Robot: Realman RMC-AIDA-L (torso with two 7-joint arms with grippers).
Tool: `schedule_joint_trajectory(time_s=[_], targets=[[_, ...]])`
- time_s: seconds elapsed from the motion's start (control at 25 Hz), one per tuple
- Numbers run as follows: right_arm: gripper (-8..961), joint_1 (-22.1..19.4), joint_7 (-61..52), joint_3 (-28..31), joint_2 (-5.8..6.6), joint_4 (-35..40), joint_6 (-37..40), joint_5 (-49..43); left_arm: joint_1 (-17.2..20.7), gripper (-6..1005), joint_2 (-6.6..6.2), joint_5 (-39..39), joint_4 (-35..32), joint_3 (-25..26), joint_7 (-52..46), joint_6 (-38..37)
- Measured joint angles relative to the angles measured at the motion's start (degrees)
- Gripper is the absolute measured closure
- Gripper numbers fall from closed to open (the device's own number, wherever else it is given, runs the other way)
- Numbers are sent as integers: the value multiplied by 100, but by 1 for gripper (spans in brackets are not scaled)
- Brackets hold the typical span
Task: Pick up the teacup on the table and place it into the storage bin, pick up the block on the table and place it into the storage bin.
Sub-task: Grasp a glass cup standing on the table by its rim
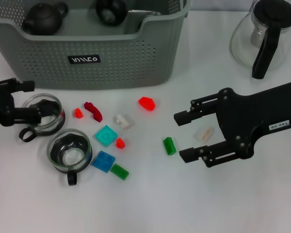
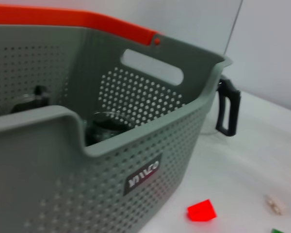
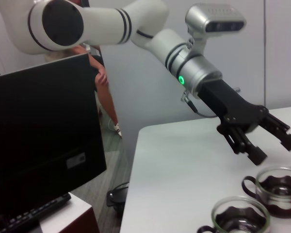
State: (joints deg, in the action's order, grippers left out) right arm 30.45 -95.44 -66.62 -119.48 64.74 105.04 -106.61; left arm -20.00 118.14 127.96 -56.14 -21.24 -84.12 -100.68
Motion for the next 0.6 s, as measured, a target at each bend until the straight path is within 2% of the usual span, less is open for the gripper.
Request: schedule_joint_trajectory(time_s=[0.24, 0.32, 0.36, 0.44, 0.6], targets=[[227, 139, 150, 198, 45, -268, -11, -135, -135, 51, 86, 382, -693, -29, -561, 82], [227, 158, 169, 205, 69, -329, -35, -139, -290, 51, 178, 777, -1005, -54, -943, 364], [227, 168, 176, 209, 79, -363, -43, -140, -290, 51, 178, 777, -1005, -54, -943, 364], [226, 182, 178, 235, 95, -407, -49, -141, -512, 51, 291, 1357, -1252, -77, -1261, 609], [226, 188, 179, 345, 114, -427, -78, -184, -737, 51, 357, 1898, -1419, -125, -1540, 727]])
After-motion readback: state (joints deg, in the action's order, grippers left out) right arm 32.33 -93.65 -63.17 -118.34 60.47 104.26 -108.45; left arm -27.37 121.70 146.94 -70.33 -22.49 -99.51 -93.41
